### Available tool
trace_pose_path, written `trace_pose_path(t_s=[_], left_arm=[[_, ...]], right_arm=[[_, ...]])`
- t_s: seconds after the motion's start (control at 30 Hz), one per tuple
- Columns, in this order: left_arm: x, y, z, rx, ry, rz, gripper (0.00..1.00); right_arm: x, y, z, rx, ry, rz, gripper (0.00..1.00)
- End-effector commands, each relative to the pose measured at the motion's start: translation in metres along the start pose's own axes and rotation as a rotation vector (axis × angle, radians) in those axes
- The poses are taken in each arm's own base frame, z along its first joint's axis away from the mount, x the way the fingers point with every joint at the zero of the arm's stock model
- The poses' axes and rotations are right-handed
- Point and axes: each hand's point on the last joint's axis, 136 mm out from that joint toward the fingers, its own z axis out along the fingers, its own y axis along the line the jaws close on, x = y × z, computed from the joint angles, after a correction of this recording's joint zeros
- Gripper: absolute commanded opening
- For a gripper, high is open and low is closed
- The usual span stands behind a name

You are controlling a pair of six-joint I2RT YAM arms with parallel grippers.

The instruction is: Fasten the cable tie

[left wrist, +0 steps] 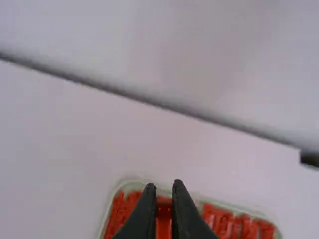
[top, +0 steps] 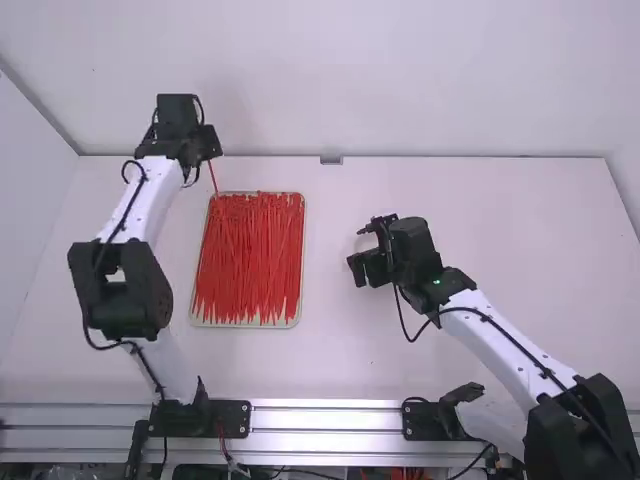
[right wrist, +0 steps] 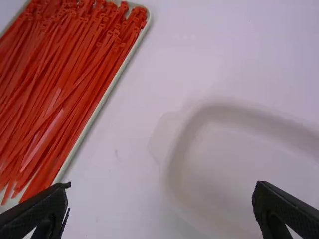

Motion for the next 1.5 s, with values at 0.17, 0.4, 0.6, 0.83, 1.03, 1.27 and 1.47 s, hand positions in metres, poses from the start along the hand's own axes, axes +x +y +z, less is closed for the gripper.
trace_pose_path(t_s=[0.17,0.4,0.6,0.83,1.03,1.27,1.47], left_arm=[[-0.044,-0.024,-0.090,0.124,-0.123,0.038,0.02],[-0.044,-0.027,-0.146,0.158,-0.131,0.043,0.02],[-0.039,-0.049,-0.181,0.253,-0.149,0.117,0.02],[-0.031,-0.049,-0.207,0.292,-0.247,0.115,0.02],[-0.012,-0.052,-0.213,0.357,-0.328,0.086,0.02],[0.018,-0.082,-0.209,0.595,-0.365,0.049,0.02],[0.033,-0.119,-0.216,0.771,-0.388,0.117,0.02]], right_arm=[[-0.024,-0.005,-0.005,0.029,-0.087,-0.003,0.99],[-0.050,-0.002,-0.009,0.017,-0.194,-0.015,0.99],[-0.078,0.016,-0.016,-0.077,-0.310,-0.040,0.99],[-0.105,0.058,-0.038,-0.327,-0.437,-0.120,0.98],[-0.117,0.089,-0.066,-0.550,-0.527,-0.212,0.99],[-0.140,0.089,-0.085,-0.602,-0.613,-0.127,0.99],[-0.146,0.108,-0.097,-0.644,-0.670,-0.179,0.99]])
